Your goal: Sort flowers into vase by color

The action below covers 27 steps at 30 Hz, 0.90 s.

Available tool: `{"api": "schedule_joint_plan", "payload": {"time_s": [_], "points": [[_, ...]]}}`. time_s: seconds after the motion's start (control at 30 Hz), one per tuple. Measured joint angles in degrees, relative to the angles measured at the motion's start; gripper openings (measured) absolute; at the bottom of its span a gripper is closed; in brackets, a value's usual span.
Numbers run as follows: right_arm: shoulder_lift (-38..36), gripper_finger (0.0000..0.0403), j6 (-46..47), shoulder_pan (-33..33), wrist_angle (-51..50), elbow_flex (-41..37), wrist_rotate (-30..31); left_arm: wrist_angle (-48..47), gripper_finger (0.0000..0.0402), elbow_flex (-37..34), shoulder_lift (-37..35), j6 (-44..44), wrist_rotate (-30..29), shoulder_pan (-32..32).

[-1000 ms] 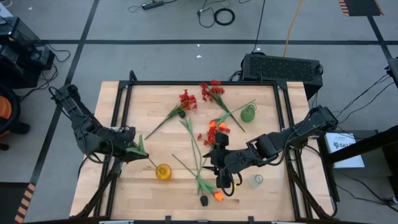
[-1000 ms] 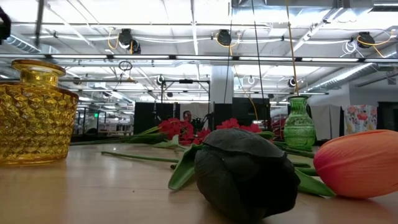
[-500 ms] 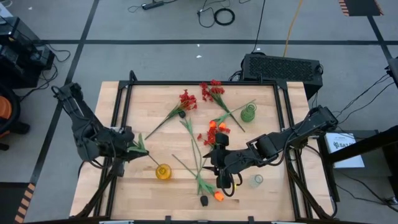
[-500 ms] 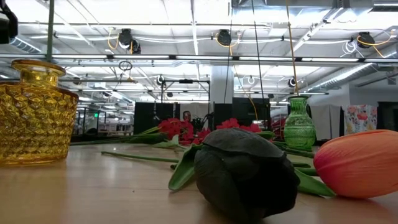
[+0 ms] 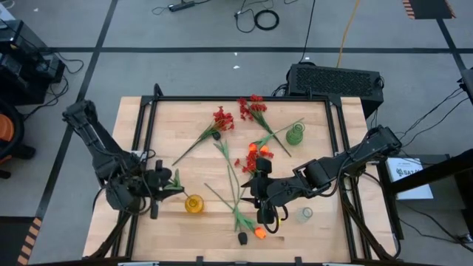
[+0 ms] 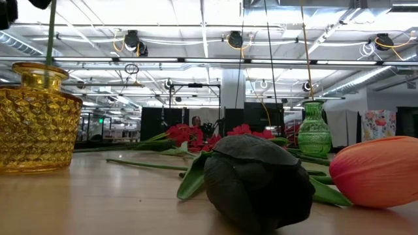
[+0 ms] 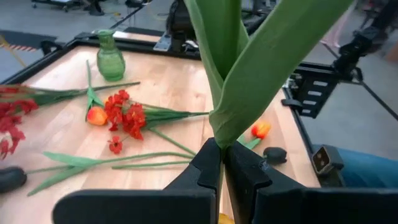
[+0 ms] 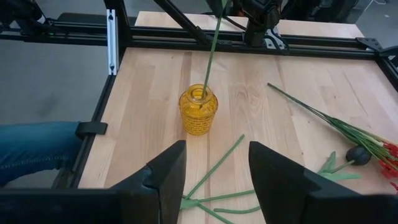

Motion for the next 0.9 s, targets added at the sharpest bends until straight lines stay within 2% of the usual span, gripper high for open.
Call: {"api": "schedule_joint_plan", "payload": {"time_s": [0.23, 0.53, 0.9], "points": [[0.0, 0.0166, 0.0, 0.0, 0.0, 0.0, 0.0, 0.0, 0.0018, 0.0, 4.4, -7.5, -2.4, 0.0], [0.0, 0.0166, 0.0, 0.0, 0.0, 0.0, 0.0, -0.4, 0.0018, 0.0, 8.0, -11.0, -5.6, -0.2], [0.0, 0.0166, 0.0, 0.0, -0.1, 0.0, 0.0, -5.8, 0.0018, 0.0, 8.8, -18.2, -14.7, -6.6]]}}
